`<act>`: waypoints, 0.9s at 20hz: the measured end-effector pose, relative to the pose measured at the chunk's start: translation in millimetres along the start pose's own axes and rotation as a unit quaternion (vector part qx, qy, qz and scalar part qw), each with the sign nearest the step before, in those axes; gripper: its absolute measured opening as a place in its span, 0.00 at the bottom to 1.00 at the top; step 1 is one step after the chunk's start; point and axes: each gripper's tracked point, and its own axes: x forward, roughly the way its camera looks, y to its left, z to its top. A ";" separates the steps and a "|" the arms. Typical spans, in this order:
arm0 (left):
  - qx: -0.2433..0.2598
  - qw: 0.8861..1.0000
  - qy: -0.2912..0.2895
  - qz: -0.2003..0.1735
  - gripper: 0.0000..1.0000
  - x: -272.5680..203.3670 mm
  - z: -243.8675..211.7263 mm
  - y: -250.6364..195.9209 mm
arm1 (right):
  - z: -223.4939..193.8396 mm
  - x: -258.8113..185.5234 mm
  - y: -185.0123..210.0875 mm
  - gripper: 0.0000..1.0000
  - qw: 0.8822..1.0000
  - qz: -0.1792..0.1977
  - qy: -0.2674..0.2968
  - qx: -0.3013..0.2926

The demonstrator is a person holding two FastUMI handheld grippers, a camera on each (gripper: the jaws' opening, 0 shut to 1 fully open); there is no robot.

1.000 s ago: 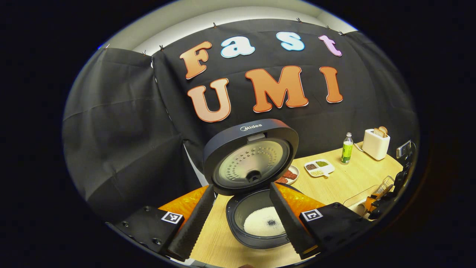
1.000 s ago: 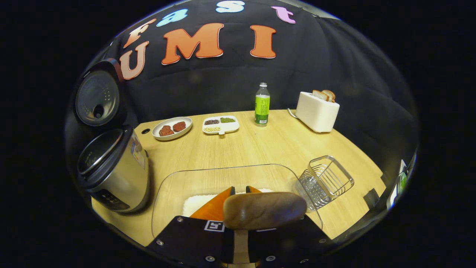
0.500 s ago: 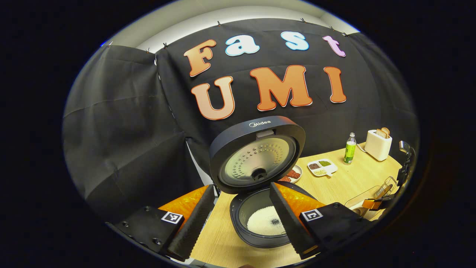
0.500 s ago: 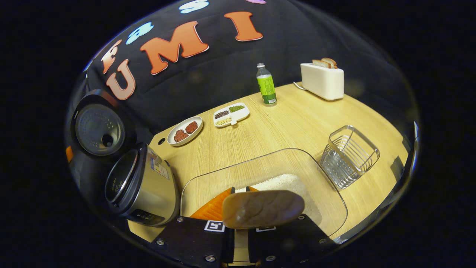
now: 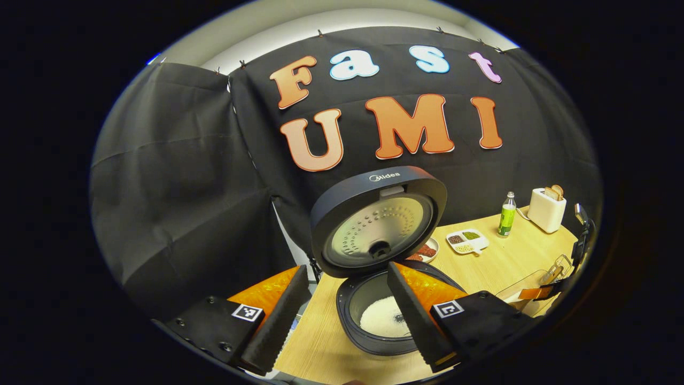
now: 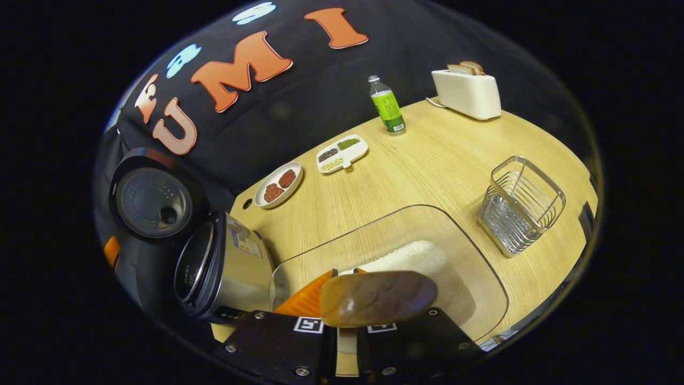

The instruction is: Close the left gripper, press the button to open the rice cooker; take a wooden spoon from the chopstick holder with the right hand, scoop a spoonful of rice and pour it into the rice cooker, then put the wooden spoon back into the chopstick holder.

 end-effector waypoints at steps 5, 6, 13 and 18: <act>-0.001 1.000 -0.003 0.004 0.93 -1.5 1.9 1.7 | -2.6 2.1 10.5 0.10 0.998 0.044 0.024 0.027; 0.000 1.000 -0.003 0.003 1.00 -2.3 1.6 1.6 | -1.7 1.8 12.0 0.10 0.997 0.055 0.029 0.042; 0.012 1.000 -0.008 0.000 1.00 -1.6 10.8 -1.3 | 4.2 3.6 6.5 0.10 0.986 0.107 0.045 0.117; 0.012 1.000 -0.010 -0.007 1.00 0.4 17.4 -16.2 | 27.8 -7.6 -5.4 0.10 0.967 0.149 0.040 0.201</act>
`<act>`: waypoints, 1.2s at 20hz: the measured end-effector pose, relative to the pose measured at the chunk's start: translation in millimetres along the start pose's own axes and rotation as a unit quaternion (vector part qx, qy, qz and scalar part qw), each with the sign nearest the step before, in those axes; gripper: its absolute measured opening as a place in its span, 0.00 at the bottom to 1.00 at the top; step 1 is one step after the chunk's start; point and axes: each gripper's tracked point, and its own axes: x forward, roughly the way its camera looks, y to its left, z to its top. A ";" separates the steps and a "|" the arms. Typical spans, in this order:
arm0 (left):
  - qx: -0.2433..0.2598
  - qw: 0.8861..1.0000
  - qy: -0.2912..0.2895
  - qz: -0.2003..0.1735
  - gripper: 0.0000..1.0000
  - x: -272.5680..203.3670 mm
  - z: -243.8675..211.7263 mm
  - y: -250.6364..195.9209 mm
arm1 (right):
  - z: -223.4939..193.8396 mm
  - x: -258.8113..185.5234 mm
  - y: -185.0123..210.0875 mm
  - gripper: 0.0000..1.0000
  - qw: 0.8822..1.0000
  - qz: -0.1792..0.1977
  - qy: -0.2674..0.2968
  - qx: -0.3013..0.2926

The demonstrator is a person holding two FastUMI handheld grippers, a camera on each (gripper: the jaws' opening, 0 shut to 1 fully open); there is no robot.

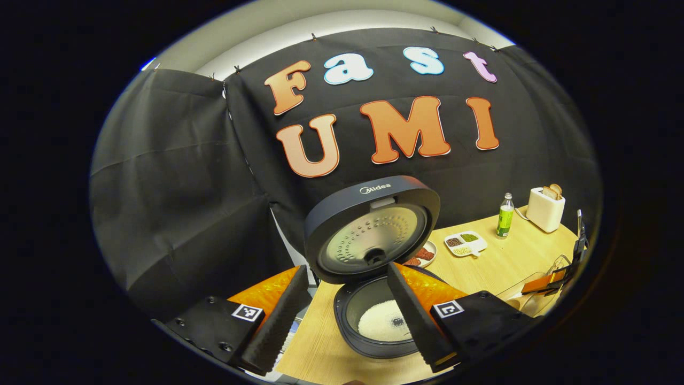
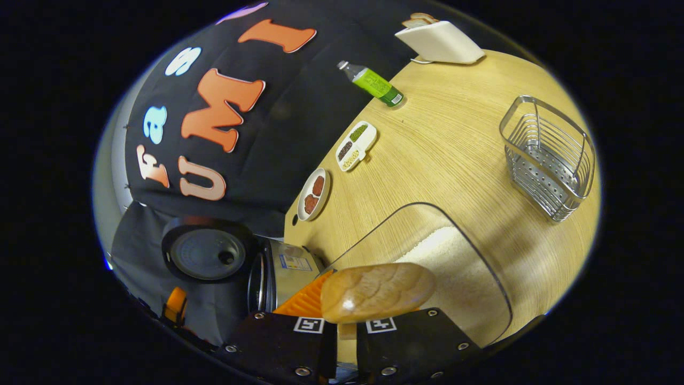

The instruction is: Close the left gripper, press the button to open the rice cooker; take a wooden spoon from the chopstick holder with the right hand, scoop a spoonful of rice and pour it into the rice cooker, then put the wooden spoon back into the chopstick holder.

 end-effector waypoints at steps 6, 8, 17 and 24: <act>-0.023 1.000 0.010 -0.001 0.92 1.4 -0.9 -20.7 | 49.4 -31.4 10.5 0.10 0.994 0.069 -0.011 0.085; -0.030 1.000 0.008 0.004 0.92 0.4 1.1 -25.2 | 62.4 -43.1 27.0 0.10 0.987 0.109 -0.005 0.118; -0.066 0.997 -0.002 0.044 1.00 -13.5 3.9 -26.3 | 92.7 -59.6 117.7 0.09 0.948 0.230 0.049 0.213; -0.087 0.991 -0.009 0.105 1.00 -41.7 -4.7 15.3 | 71.6 -24.3 186.7 0.09 0.943 0.242 0.106 0.202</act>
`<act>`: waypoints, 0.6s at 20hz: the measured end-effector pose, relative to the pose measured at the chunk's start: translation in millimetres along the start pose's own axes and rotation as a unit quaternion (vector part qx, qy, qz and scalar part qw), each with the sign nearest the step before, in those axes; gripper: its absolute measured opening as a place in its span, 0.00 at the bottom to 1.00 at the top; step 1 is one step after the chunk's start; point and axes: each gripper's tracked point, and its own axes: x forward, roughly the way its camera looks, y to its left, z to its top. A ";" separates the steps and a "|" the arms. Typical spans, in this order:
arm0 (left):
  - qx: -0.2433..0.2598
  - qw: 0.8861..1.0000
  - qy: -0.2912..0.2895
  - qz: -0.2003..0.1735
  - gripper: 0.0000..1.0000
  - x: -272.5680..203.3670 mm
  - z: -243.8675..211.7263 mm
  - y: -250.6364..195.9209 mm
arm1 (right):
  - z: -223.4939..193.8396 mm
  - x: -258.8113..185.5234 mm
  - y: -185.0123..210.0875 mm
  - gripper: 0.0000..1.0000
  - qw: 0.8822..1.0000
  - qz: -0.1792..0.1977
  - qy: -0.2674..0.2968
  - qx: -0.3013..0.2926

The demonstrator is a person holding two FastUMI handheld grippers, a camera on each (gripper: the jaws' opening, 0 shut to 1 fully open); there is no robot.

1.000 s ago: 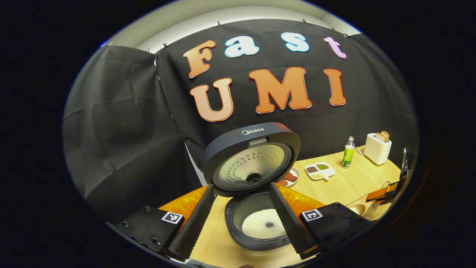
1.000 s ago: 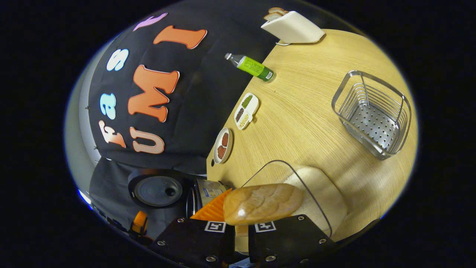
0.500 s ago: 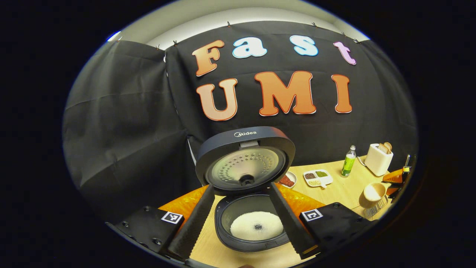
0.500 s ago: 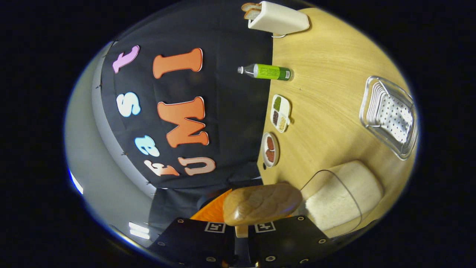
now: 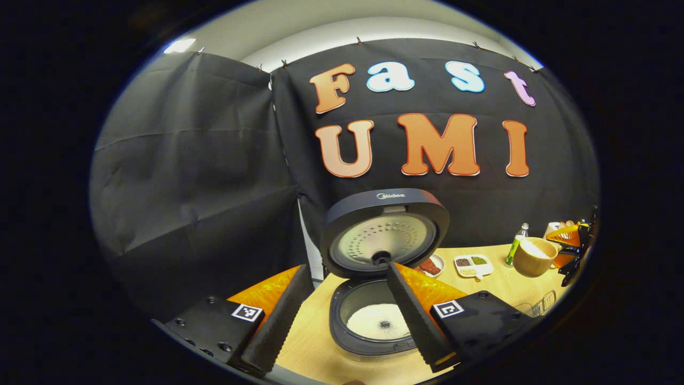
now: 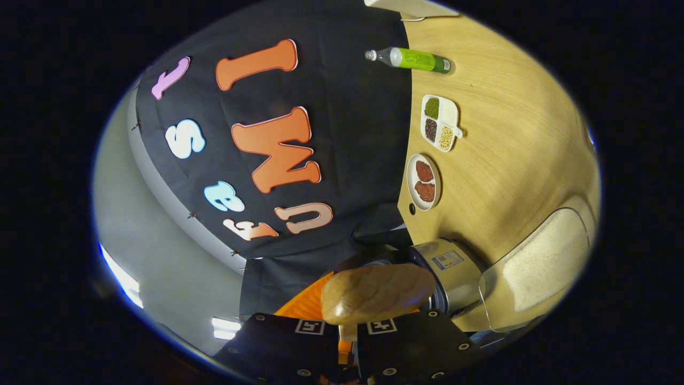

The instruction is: Close the left gripper, press the button to open the rice cooker; take a wooden spoon from the chopstick holder with the right hand, scoop a spoonful of rice and pour it into the rice cooker, then put the wooden spoon back into the chopstick holder.

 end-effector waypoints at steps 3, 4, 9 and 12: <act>-0.008 1.000 0.000 0.026 1.00 -7.7 -4.2 25.3 | -16.4 32.0 5.2 0.14 1.000 -0.014 0.021 -0.013; -0.008 0.999 0.000 0.034 0.93 -10.5 -5.7 32.1 | -21.4 42.3 5.4 0.09 0.999 -0.021 0.025 -0.018; -0.016 0.997 0.002 0.071 1.00 -29.8 -18.8 65.1 | -45.6 88.4 2.2 0.08 0.995 -0.059 0.048 -0.059; -0.030 0.996 0.018 0.085 1.00 -36.9 -33.6 77.1 | -55.2 107.3 9.3 0.14 0.992 -0.068 0.047 -0.096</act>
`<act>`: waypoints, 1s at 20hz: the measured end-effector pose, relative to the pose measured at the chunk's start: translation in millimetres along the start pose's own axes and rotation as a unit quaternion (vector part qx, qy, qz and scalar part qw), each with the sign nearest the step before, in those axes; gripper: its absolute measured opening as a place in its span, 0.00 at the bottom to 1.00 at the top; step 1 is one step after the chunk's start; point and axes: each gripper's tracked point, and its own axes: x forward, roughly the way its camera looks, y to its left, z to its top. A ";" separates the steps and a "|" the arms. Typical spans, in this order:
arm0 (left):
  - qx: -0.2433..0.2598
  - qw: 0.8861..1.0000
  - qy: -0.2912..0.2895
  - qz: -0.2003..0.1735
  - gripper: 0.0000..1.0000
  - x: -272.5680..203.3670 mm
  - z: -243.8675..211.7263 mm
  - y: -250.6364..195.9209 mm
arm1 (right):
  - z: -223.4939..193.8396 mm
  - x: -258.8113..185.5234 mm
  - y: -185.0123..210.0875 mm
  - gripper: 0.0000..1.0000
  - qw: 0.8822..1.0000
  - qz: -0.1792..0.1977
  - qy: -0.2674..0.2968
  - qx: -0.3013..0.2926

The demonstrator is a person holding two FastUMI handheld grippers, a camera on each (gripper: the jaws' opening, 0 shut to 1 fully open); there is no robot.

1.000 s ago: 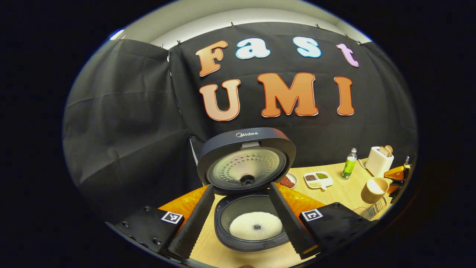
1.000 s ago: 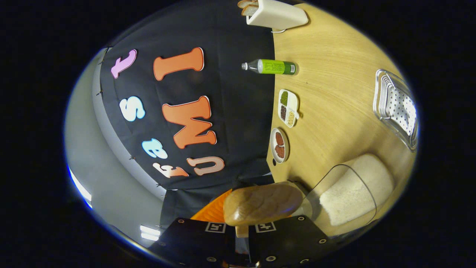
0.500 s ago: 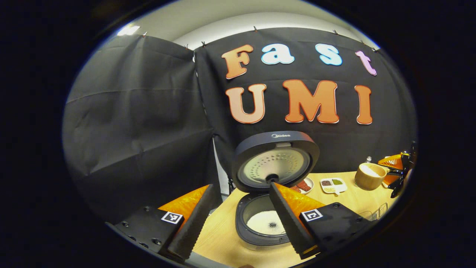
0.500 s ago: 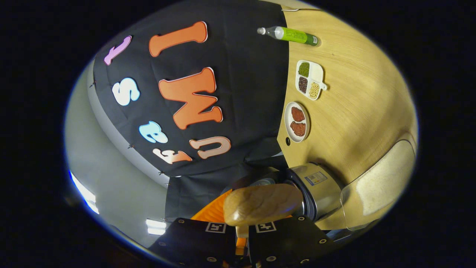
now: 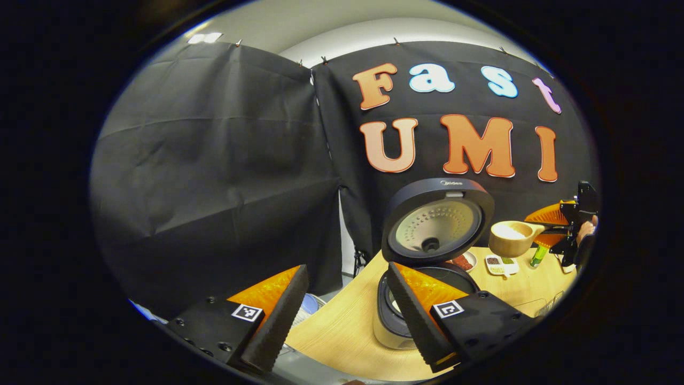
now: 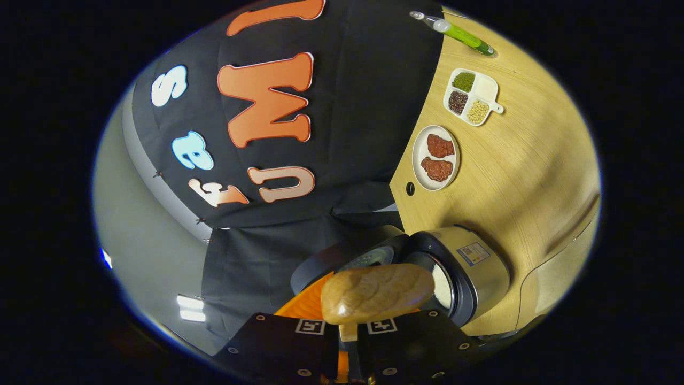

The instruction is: Close the left gripper, press the button to open the rice cooker; take a wooden spoon from the chopstick holder with the right hand, scoop a spoonful of rice and pour it into the rice cooker, then put the wooden spoon back into the chopstick holder.

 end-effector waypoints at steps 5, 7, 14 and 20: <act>0.004 1.000 0.002 0.026 0.93 -6.6 -3.4 24.1 | -0.5 17.2 2.4 0.13 0.992 -0.043 -0.021 -0.121; 0.006 0.999 0.006 0.031 0.93 -9.9 -7.1 28.5 | 0.1 21.5 2.5 0.14 0.985 -0.055 -0.030 -0.159; 0.023 0.999 0.005 0.037 1.00 -16.4 -9.0 38.6 | -9.0 40.9 -3.0 0.14 0.952 -0.109 -0.050 -0.281; 0.016 0.999 0.014 0.045 1.00 -21.8 -13.8 48.8 | -15.8 45.8 10.5 0.14 0.920 -0.121 -0.069 -0.366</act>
